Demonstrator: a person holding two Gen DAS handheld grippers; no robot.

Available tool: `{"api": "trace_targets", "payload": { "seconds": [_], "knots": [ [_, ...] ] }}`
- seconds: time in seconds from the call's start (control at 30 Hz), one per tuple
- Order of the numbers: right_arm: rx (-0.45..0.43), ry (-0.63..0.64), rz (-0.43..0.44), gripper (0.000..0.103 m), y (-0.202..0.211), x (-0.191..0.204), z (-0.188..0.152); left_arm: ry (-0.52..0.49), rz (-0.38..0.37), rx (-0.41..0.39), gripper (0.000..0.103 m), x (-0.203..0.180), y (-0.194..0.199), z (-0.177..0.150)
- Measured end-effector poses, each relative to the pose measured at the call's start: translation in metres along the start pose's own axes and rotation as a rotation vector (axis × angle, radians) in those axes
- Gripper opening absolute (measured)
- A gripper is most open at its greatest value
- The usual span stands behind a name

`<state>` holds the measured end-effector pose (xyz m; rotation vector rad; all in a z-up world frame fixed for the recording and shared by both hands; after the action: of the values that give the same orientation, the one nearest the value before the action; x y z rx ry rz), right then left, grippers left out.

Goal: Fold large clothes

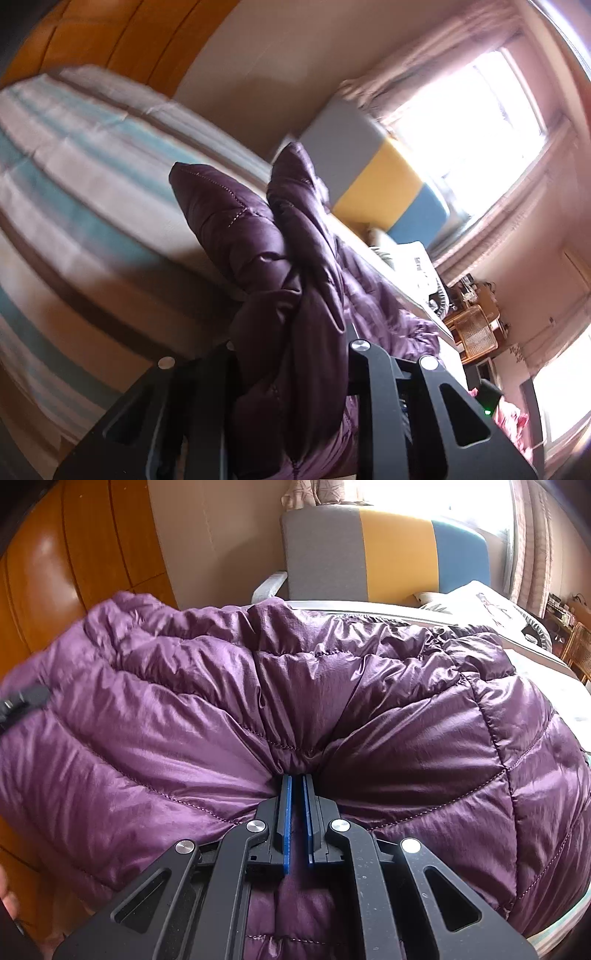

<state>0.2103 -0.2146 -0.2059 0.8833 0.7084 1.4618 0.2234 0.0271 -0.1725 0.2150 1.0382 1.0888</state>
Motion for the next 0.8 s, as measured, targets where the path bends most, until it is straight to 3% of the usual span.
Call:
{"api": "trace_targets", "payload": {
  "seconds": [0.17, 0.3, 0.37, 0.5, 0.6, 0.67, 0.8],
  "knots": [
    [-0.01, -0.014, 0.011, 0.007, 0.003, -0.002, -0.001, -0.051, -0.034, -0.063, 0.02, -0.023, 0.008, 0.001],
    [-0.065, -0.07, 0.094, 0.007, 0.028, -0.013, 0.001, -0.03, -0.027, -0.061, 0.02, -0.018, 0.009, 0.005],
    [-0.085, -0.085, 0.075, 0.007, 0.038, -0.022, 0.001, -0.019, -0.035, -0.059, 0.02, -0.018, 0.01, 0.008],
    [-0.022, -0.07, 0.075, 0.007, 0.021, -0.028, -0.005, -0.034, -0.046, -0.067, 0.02, -0.03, 0.009, 0.007],
    [-0.026, -0.086, 0.11, 0.007, 0.017, -0.031, -0.007, -0.063, -0.064, -0.078, 0.02, -0.049, 0.014, 0.008],
    [-0.061, -0.147, 0.181, 0.007, 0.031, -0.041, -0.006, -0.085, -0.068, -0.087, 0.02, -0.061, 0.017, 0.01],
    [-0.182, -0.201, 0.133, 0.007, 0.07, -0.074, -0.004, -0.14, -0.087, -0.109, 0.02, -0.092, 0.02, 0.011]
  ]
}}
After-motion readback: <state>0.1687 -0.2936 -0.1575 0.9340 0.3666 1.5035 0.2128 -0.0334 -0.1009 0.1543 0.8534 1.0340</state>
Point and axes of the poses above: each gripper's, at about its wrist camera, not at the fingertips, and y roughly against the way its jaws point, x to its left, z to its top, the point moved 9 cm from there along -y, roughly the way its jaws point, and after that the axes turned 11 degrees about x, right-handed, at the moved point
